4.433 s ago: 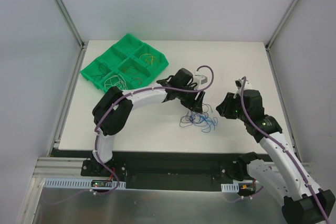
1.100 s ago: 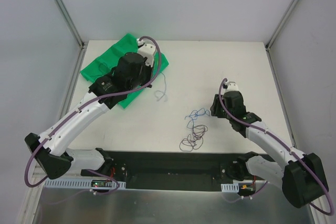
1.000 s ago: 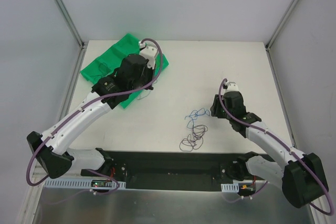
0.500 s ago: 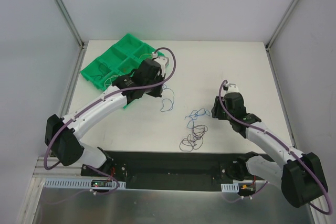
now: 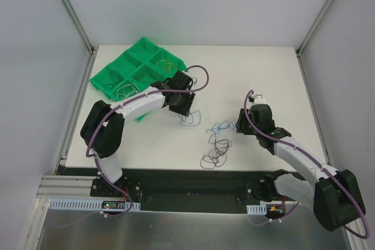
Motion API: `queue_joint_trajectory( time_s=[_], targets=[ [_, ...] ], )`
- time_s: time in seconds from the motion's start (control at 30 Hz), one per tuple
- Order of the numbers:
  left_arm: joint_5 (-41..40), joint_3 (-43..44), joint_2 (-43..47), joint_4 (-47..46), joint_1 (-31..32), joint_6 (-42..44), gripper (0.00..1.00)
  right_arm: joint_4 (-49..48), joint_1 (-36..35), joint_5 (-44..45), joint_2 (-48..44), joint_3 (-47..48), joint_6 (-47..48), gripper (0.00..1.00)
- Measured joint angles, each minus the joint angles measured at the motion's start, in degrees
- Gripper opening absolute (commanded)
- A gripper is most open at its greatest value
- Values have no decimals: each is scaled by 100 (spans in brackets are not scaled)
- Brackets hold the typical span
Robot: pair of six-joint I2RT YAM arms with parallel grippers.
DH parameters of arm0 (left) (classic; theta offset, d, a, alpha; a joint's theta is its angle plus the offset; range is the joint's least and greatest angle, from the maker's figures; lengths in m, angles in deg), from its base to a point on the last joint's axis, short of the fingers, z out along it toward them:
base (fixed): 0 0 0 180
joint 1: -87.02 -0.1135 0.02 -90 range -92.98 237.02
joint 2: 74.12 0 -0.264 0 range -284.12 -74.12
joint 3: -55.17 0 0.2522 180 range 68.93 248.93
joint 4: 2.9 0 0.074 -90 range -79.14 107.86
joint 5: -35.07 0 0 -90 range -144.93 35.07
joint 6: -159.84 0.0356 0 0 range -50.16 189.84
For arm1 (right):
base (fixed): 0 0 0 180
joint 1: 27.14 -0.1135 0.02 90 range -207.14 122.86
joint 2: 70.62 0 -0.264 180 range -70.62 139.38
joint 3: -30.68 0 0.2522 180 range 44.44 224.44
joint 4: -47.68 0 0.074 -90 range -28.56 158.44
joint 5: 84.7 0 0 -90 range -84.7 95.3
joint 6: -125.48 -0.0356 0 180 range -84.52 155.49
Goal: Untangle the cables
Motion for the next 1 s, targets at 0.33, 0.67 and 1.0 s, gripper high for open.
queue_joint_trajectory(
  time_s=[0.33,0.67,1.0],
  targets=[
    [264,48,-129,-114,0,140,96,-7,26,-22,-195,-216,-2,45],
    [142,461,-1099,-184,0,162,75,-103,81,-44,-197,-271,-2,45],
    [-70,608,-1416,-409,2,153,5,-162,151,-129,-332,-413,-2,46]
  ],
)
